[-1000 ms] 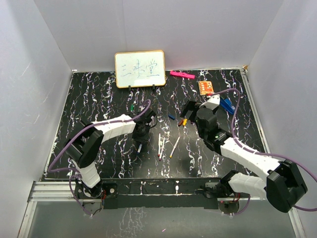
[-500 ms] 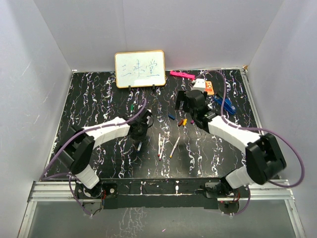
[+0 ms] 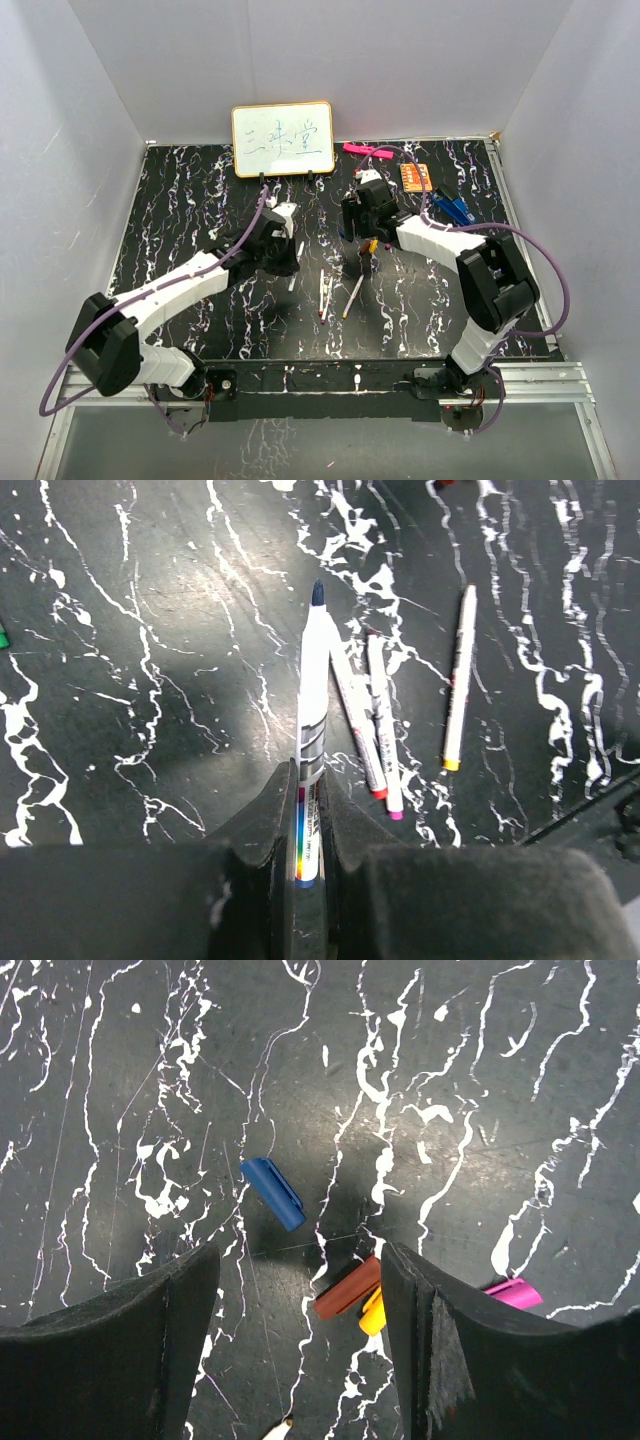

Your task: Insert the pens into the pen caps

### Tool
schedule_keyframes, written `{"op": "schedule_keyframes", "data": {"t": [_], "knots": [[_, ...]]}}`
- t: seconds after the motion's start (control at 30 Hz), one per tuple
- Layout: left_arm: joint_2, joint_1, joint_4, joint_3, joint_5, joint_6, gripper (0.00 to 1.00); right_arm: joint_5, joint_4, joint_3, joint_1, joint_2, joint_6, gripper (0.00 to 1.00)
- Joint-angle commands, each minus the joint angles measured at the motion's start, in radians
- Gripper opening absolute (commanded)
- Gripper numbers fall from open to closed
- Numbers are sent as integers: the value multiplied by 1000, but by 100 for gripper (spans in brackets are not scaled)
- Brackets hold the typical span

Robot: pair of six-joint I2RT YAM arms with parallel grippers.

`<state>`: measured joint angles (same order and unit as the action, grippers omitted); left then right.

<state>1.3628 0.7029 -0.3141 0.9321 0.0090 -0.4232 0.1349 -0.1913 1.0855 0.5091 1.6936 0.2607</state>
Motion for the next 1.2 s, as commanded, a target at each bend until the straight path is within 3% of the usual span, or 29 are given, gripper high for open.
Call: {"op": "schedule_keyframes", "data": {"t": [0.0, 0.47, 1.17], "knots": [[-106, -16, 138, -76, 109, -28, 0, -63, 10, 70, 0, 32, -52, 63], [-209, -61, 314, -205, 230, -89, 0, -93, -18, 149, 0, 170, -103, 59], [-225, -108, 327, -242, 242, -109, 0, -74, -65, 193, 22, 256, -118, 48]]}}
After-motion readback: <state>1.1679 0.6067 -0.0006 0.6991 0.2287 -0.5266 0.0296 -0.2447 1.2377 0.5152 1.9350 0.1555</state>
